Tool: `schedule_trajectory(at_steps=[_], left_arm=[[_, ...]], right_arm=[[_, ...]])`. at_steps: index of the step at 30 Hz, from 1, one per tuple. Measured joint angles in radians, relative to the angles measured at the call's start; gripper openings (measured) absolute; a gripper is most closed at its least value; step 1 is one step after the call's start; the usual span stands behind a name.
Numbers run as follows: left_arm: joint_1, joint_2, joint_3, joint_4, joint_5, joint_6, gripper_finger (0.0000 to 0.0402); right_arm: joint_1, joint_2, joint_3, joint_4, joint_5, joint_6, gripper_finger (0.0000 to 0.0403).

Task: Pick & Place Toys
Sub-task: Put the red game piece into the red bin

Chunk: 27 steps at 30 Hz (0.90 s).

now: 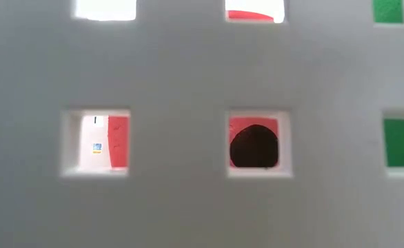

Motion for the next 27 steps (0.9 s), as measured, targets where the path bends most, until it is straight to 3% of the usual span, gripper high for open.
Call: schedule_trajectory(at_steps=[24,27], left_arm=[[0.002,0.000,0.000,0.000,0.000,0.000,0.0304],[0.002,0.000,0.000,0.000,0.000,0.000,0.0304]], right_arm=[[0.000,0.000,-0.039,0.036,-0.019,0.016,0.0126],[0.000,0.000,-0.040,0.042,-0.018,0.013,0.0153]])
